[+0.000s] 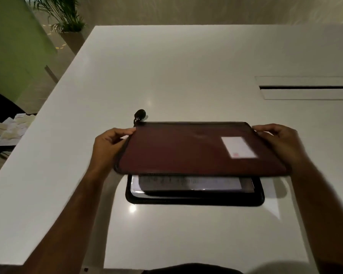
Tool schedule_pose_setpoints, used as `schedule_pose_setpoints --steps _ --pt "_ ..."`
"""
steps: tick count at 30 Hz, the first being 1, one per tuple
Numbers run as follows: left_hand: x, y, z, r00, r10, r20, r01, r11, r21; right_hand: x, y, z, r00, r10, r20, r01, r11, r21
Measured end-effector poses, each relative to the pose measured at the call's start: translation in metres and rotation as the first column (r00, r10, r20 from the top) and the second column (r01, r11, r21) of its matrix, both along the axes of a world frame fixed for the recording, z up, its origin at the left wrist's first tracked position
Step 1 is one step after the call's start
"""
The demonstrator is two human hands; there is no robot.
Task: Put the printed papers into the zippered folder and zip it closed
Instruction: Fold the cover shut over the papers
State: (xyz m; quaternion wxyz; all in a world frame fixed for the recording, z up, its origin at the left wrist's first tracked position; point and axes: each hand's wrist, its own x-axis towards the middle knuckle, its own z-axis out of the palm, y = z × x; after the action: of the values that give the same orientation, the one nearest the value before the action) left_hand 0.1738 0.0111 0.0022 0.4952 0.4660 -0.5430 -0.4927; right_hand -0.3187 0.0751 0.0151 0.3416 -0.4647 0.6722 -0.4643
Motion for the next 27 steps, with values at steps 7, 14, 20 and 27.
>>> schedule_pose_setpoints --steps 7,14,20,27 --pt "-0.01 0.02 -0.025 0.995 0.027 -0.1 -0.017 0.994 0.107 0.013 0.025 -0.008 0.996 0.021 0.085 -0.023 0.999 0.032" --pt "-0.017 0.006 -0.003 0.86 0.104 0.5 0.022 0.97 -0.24 0.035 0.04 0.001 0.98 -0.023 -0.198 0.048 0.991 0.121" --pt "-0.065 -0.032 0.022 0.647 -0.009 0.762 0.341 0.898 -0.279 0.073 0.068 0.018 0.801 0.207 -0.562 -0.095 0.971 0.221" --pt "-0.113 -0.069 0.024 0.499 -0.236 0.834 0.424 0.906 0.003 0.114 0.089 0.006 0.652 0.623 -0.432 -0.499 0.781 0.375"
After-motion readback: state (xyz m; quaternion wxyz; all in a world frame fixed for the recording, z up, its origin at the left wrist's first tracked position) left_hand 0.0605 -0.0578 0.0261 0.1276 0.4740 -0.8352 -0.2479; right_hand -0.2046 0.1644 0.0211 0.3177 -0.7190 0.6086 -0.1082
